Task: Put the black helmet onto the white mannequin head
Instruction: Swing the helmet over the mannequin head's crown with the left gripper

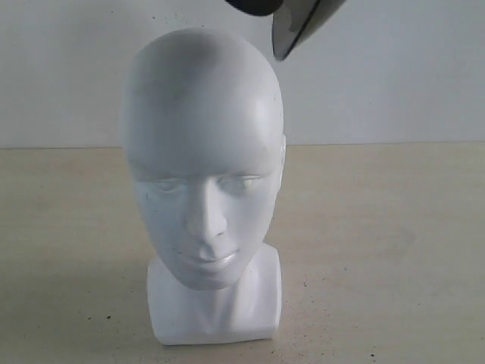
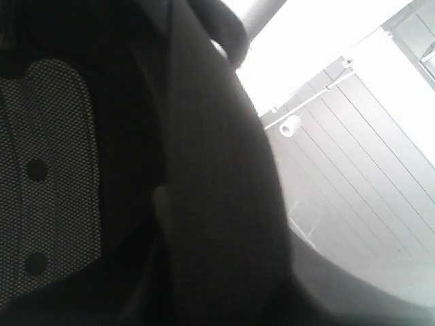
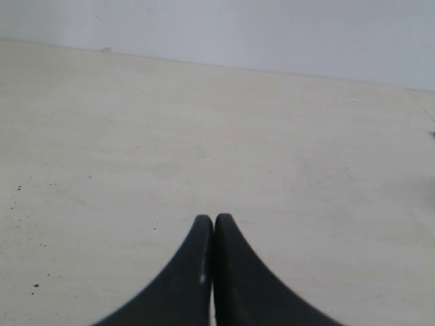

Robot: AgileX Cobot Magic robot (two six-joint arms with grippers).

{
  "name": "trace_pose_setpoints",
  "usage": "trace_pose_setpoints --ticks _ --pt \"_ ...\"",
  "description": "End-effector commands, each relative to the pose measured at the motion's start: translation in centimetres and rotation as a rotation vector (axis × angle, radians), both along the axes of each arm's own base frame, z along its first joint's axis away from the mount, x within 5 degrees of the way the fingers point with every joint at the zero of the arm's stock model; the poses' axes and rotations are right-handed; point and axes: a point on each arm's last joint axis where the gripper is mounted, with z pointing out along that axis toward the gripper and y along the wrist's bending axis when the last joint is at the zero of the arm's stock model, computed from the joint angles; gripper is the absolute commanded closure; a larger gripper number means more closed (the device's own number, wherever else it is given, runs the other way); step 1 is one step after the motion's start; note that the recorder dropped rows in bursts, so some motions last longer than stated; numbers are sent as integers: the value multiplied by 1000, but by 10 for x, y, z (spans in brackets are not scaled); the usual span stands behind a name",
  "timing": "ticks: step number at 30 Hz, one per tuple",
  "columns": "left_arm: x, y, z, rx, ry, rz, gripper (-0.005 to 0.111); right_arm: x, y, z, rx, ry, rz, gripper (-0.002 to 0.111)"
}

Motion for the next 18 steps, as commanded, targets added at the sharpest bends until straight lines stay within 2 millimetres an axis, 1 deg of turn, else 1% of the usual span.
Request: trace_pose_setpoints --ticks 1,8,15,18 --pt "-7 7 5 -92 -25 -34 102 0 0 1 -1 -17 -3 108" --pt "-5 5 -9 -63 11 -33 102 0 0 1 -1 -16 -3 108" --pt "-5 5 -10 -68 25 -40 102 0 0 1 -2 -14 -3 108" --pt "-4 5 -15 -61 44 -44 102 0 0 1 -2 -14 -3 108"
